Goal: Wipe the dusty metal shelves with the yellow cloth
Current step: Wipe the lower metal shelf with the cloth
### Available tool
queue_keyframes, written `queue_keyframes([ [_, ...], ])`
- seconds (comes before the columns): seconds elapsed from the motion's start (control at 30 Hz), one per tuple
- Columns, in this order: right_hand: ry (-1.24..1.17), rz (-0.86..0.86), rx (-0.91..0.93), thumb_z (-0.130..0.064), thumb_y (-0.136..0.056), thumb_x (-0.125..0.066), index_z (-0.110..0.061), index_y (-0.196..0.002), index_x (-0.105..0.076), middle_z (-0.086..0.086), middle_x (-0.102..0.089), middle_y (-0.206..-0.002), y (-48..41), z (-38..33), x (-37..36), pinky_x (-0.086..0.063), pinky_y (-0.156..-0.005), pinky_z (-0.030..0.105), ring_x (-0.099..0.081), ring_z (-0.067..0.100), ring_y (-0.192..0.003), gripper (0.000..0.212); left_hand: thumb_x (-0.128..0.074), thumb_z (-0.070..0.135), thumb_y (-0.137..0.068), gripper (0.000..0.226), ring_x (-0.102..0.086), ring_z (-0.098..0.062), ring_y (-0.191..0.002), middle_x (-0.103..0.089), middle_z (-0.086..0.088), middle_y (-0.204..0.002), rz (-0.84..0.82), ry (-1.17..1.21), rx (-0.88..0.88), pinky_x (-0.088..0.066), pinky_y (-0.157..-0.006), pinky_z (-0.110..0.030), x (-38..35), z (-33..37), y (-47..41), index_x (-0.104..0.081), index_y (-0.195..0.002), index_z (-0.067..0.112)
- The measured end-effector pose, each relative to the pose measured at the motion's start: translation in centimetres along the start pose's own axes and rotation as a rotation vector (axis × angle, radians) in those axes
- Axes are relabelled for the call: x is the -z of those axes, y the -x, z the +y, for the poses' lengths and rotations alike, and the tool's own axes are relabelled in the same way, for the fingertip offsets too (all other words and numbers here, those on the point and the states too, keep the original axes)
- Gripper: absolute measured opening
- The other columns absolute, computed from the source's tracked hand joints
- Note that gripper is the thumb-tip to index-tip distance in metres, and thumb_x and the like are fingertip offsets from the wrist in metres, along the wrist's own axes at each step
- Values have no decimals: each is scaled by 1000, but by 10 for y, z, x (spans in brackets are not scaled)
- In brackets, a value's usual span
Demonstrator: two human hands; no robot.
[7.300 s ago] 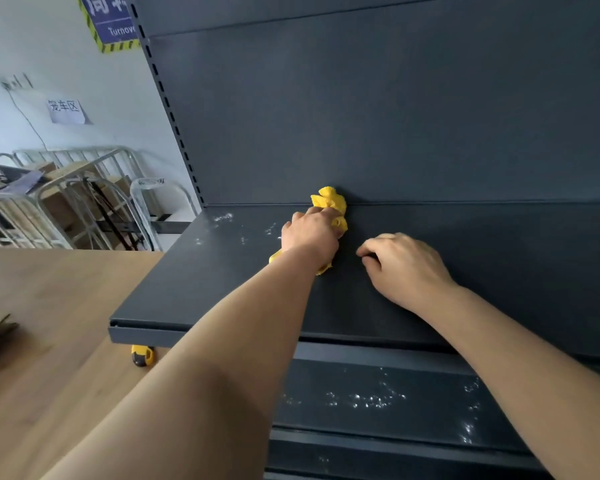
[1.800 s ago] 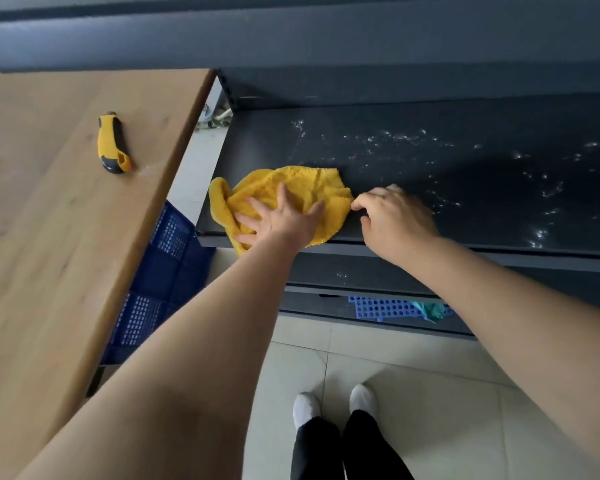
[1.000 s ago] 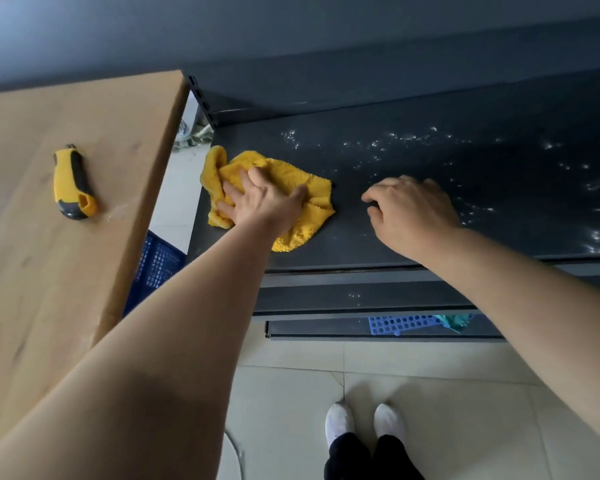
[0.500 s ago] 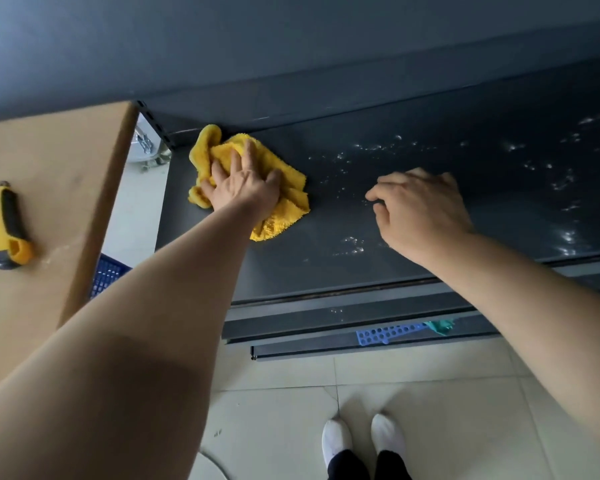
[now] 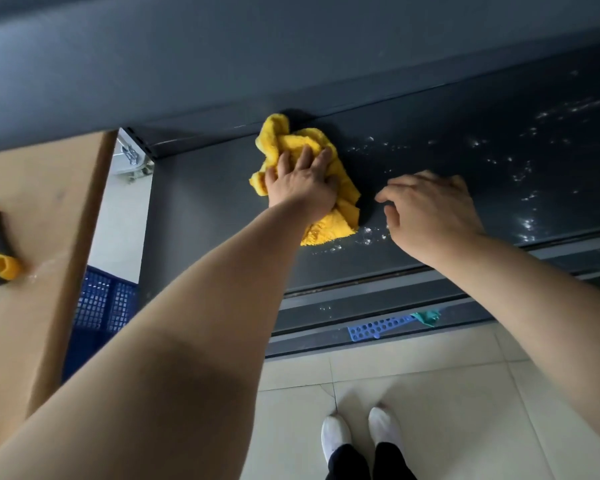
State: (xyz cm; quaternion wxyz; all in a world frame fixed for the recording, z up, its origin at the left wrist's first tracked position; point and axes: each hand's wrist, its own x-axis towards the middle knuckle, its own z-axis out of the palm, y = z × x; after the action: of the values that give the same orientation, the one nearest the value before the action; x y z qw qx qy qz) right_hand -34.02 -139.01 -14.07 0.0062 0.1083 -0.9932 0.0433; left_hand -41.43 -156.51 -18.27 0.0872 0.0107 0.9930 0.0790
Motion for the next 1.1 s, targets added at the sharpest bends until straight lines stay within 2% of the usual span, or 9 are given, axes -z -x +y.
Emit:
queue_keyframes([
  [0.2, 28, -44, -43, -24, -93, -45, -28, -124, -57, -5, -59, -129, 13, 7, -2, -35, -91, 42, -50, 23, -117, 33, -24, 49, -95, 55, -2, -26, -146, -11, 6, -160, 41, -5, -149, -2, -116, -49, -10, 9, 33, -12, -148, 43],
  [0.47, -4, -78, -94, -21, -92, -48, -24, -125, -57, -1, -61, -126, 22, -2, -3, -38, -87, 41, -56, 25, -112, 33, -20, 48, -98, 52, -6, -23, -147, -17, 4, -159, 87, -20, -175, -8, -117, -48, -15, -22, 86, -17, -149, 36],
  [0.67, 70, -138, -113, -13, -89, -50, -20, -122, -52, 3, -65, -112, 21, -6, -2, -37, -79, 37, -59, 26, -103, 33, -21, 45, -99, 53, -7, -23, -147, -15, 3, -159, 93, -33, -51, -9, -117, -46, -12, -64, 109, -17, -150, 33],
  [0.9, 23, -206, -127, -14, -93, -45, -16, -134, -43, 6, -56, -127, 23, -4, -1, -40, -85, 39, -56, 28, -112, 42, -27, 47, -96, 55, -1, -33, -145, 5, -14, -159, 158, 43, 233, -3, -118, -47, -12, -86, 123, -24, -148, 30],
  [1.03, -35, -230, -74, -22, -98, -41, -17, -139, -38, 5, -48, -140, 25, 6, 2, -42, -90, 41, -52, 28, -120, 42, -26, 49, -95, 57, -4, -35, -144, -3, -14, -159, 136, 47, 305, -4, -117, -48, -14, -71, 116, -23, -149, 29],
  [1.1, -92, -212, -49, -22, -98, -41, -18, -138, -40, 5, -53, -136, 26, 14, 5, -44, -92, 42, -55, 28, -117, 41, -21, 52, -94, 61, -4, -34, -145, -6, -9, -160, 112, 43, 333, -4, -117, -48, -15, -62, 110, -19, -150, 28],
])
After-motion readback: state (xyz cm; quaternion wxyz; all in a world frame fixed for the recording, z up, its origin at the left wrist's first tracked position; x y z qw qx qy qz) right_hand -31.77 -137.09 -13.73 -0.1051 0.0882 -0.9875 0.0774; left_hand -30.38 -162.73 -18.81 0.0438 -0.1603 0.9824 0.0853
